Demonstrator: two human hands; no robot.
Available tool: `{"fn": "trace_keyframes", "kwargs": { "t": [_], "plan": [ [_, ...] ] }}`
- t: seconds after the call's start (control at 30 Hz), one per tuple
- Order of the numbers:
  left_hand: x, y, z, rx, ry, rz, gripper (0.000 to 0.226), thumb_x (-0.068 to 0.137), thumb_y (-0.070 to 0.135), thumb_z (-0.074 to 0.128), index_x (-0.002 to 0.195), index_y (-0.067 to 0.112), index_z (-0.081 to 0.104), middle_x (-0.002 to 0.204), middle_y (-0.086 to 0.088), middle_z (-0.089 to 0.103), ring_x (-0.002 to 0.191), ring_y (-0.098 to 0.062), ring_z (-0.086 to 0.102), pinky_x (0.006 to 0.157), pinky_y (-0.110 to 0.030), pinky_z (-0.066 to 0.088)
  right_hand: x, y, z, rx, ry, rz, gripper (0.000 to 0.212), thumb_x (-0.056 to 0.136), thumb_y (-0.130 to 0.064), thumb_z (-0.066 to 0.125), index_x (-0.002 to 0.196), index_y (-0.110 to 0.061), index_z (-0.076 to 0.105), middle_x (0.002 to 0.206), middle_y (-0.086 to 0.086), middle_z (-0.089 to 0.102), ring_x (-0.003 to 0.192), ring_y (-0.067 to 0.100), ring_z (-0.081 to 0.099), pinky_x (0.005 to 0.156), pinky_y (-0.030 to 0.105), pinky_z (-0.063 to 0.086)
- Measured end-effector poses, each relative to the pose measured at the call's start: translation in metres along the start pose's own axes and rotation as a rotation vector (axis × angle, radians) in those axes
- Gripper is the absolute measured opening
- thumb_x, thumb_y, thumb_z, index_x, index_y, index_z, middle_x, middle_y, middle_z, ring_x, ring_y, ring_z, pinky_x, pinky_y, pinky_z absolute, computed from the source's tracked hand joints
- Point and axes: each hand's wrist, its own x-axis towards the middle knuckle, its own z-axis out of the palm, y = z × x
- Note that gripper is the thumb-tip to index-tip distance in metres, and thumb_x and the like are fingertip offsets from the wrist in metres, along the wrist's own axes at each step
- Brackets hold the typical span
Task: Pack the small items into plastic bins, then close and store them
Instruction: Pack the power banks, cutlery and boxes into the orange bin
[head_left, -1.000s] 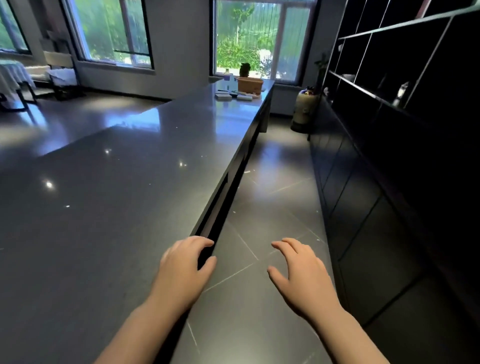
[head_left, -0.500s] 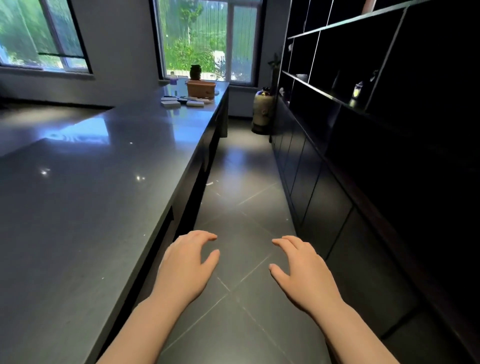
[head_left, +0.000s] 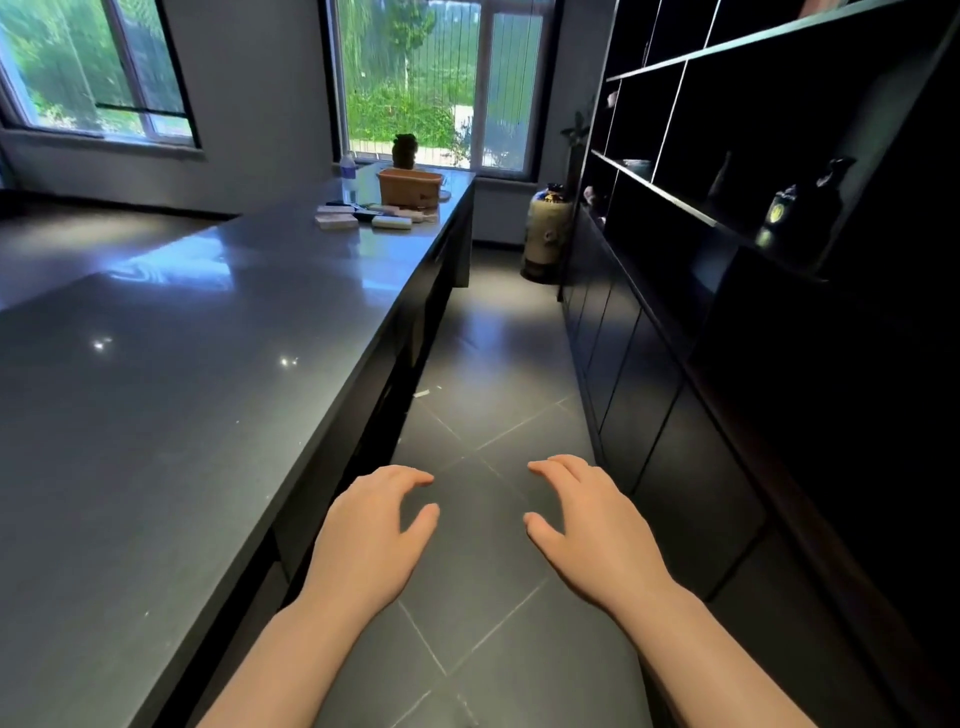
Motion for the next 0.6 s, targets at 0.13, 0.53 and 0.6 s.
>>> {"fn": "trace_keyframes", "kwargs": {
  "t": [0.13,0.53,0.6],
  "plan": [
    [0.086,-0.017,0.01,0.011,0.002,0.03,0.031,0.089,0.036,0.055,0.12,0.033,0.058,0.124,0.02,0.056,0.113,-0.004,0.049,0.095,-0.025,0.039,0.079,0.014,0.014,0.003,0.012,0.009,0.048,0.092,-0.04,0.05,0.139,-0.032,0.039,0.14,-0.017,0.039,0.124,0.008,0.04,0.095,0.025,0.041],
    [0.326,-0.023,0.047,0.068,-0.049,0.192,0.031,0.089,0.036,0.055,0.12,0.03,0.058,0.127,0.017,0.056,0.119,-0.007,0.048,0.101,-0.022,0.032,0.296,0.079,0.02,0.001,0.084,0.104,0.05,0.091,-0.042,0.052,0.138,-0.033,0.04,0.139,-0.019,0.039,0.122,0.007,0.041,0.091,0.025,0.042],
    [0.36,-0.021,0.06,0.061,-0.042,0.197,0.031,0.089,0.035,0.056,0.119,0.03,0.059,0.126,0.017,0.056,0.119,-0.006,0.047,0.101,-0.022,0.032,0.329,0.097,0.021,0.01,0.107,0.119,0.05,0.09,-0.042,0.053,0.138,-0.033,0.041,0.139,-0.019,0.04,0.121,0.007,0.042,0.091,0.025,0.042]
  ]
}}
